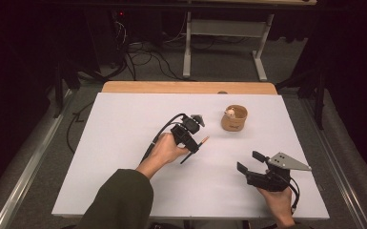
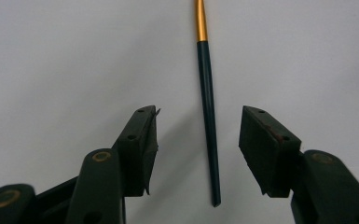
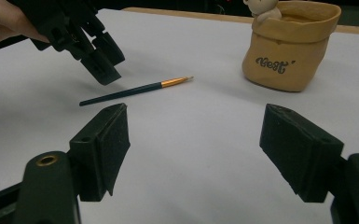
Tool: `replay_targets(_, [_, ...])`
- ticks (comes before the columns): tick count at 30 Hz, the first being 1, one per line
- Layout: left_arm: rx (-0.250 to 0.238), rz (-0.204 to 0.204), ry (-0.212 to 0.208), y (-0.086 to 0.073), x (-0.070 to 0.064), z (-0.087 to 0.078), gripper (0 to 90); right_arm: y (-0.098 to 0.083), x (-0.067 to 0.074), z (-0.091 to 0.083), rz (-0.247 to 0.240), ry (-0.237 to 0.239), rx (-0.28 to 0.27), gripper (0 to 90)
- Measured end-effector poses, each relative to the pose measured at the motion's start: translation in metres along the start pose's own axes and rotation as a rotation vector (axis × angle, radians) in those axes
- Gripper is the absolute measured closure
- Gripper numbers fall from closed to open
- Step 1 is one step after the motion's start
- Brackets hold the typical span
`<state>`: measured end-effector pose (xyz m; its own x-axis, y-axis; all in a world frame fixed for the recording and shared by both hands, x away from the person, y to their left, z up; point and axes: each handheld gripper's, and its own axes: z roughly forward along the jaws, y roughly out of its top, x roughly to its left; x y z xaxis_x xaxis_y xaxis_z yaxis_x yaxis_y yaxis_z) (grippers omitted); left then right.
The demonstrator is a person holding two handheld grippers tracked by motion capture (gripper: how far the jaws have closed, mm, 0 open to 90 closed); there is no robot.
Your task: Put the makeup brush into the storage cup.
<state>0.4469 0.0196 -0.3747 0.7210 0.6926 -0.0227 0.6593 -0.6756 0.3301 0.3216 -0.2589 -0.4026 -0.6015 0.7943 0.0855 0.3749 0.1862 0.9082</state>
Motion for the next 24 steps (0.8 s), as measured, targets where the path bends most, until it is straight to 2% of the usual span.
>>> replay_targets(8, [0.044, -0.012, -0.011, 0.002, 0.001, 0.01, 53.5, 0.0, 0.001, 0.001, 0.005, 0.006, 0.009, 26.1])
replay_targets(12, [0.065, -0.011, -0.026, 0.003, 0.001, 0.014, 58.1, 0.0, 0.002, 0.003, -0.012, 0.009, 0.011, 26.1])
replay_targets(24, [0.091, -0.025, -0.033, 0.005, 0.0, 0.023, 66.8, 0.0, 0.001, 0.002, -0.005, 0.006, 0.009, 26.2])
